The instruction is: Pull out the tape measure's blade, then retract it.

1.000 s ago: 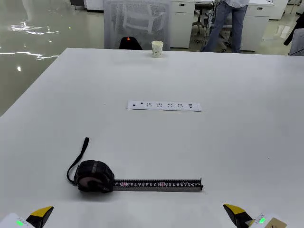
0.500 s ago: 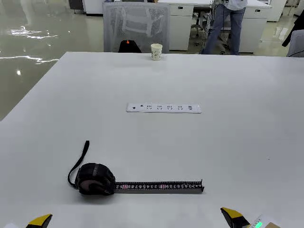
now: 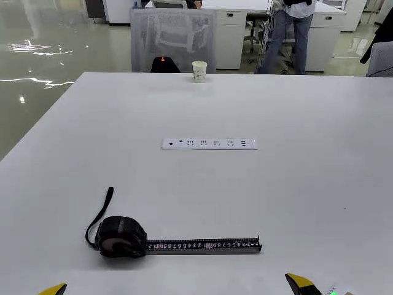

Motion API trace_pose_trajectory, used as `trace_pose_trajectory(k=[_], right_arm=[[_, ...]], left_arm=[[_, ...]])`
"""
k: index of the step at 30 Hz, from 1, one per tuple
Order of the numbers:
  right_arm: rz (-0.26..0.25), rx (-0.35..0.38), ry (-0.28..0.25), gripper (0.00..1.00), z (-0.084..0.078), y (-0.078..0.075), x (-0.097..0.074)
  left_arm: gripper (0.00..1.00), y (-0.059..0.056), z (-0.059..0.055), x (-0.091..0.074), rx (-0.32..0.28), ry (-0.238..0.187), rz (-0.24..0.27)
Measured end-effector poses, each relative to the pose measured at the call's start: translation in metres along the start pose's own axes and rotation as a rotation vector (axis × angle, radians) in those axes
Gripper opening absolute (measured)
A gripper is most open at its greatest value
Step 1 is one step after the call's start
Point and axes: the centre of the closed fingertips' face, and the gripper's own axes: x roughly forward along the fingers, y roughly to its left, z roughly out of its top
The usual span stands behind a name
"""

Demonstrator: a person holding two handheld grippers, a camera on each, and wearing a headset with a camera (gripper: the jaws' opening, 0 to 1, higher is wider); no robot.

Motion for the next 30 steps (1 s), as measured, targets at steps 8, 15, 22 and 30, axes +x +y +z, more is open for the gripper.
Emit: trace_pose_trajectory(k=[8,15,22,30], right_arm=[[-0.001,0.001,0.004,0.99,-0.0008,-0.0005,-0.0007],[0.002,0.006,0.010,0.99,-0.0020,-0.0015,-0.0003],[0.006,0.006,0.009,0.99,-0.0020,-0.0020,-0.0008],[0.024,0.011,0.018,0.99,-0.0058,-0.0039,-0.0016]], left_arm=[[0.99,-0.0012,0.0002,0.0009,0.000,0.003,0.000],[0.99,-0.0008,-0.0001,0.0018,-0.008,0.004,0.003],[0.99,0.0028,0.0002,0.0020,-0.014,0.004,0.016],[0.99,0.0023,0.0013,0.0054,-0.012,0.006,0.023]])
